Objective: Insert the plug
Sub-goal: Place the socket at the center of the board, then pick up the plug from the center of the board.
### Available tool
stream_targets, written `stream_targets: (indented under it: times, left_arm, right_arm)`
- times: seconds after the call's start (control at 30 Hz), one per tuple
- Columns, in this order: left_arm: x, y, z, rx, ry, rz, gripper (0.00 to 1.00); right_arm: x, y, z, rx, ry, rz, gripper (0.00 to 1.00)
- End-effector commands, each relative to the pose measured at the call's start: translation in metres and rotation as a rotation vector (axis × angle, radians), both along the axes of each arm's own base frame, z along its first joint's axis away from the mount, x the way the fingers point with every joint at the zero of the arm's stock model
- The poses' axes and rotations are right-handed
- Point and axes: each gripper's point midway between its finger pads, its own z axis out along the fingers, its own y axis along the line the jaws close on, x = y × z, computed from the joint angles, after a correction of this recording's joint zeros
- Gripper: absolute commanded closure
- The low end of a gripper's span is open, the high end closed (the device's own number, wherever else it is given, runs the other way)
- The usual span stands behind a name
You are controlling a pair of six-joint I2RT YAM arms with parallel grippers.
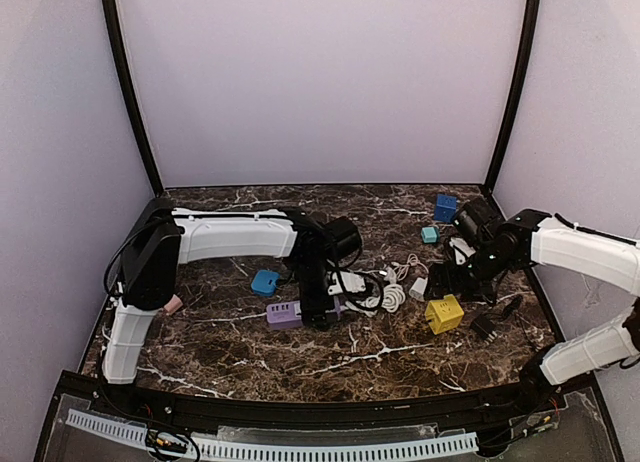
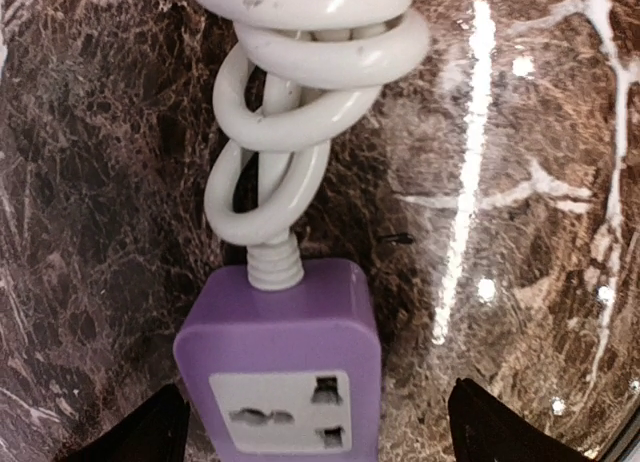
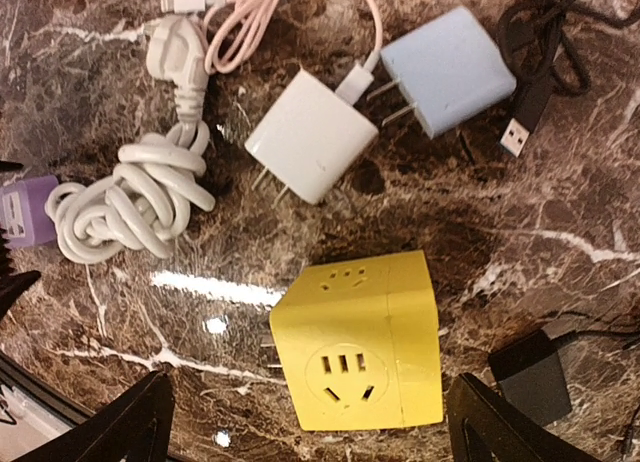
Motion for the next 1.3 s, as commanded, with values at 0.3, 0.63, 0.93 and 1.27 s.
stream_targets:
  times: [0.3, 0.63, 0.93, 1.27]
  left_arm:
    - [-0.014, 0.008, 0.11, -0.138, -0.006, -0.044, 0.08]
    - [-0.008, 0.018, 0.131, -0.195, 0.009, 0.0, 0.08]
    - [0.003, 0.025, 0.154, -0.275, 0.04, 0.069, 0.08]
    - [0.018, 0.012, 0.254, -0.615, 0.113, 0.213, 0.01]
  right_arm:
    - [-0.031, -0.01, -0.047, -0.067, 0.151, 0.041, 0.15]
    - [-0.024, -0.004, -0.047, -0.045, 0.098, 0.097, 0.5]
    - [-0.014, 0.011, -0.029, -0.001, 0.039, 0.163, 1.0]
    - [0.02, 0.129, 0.162, -0.155, -1.006, 0.658, 1.0]
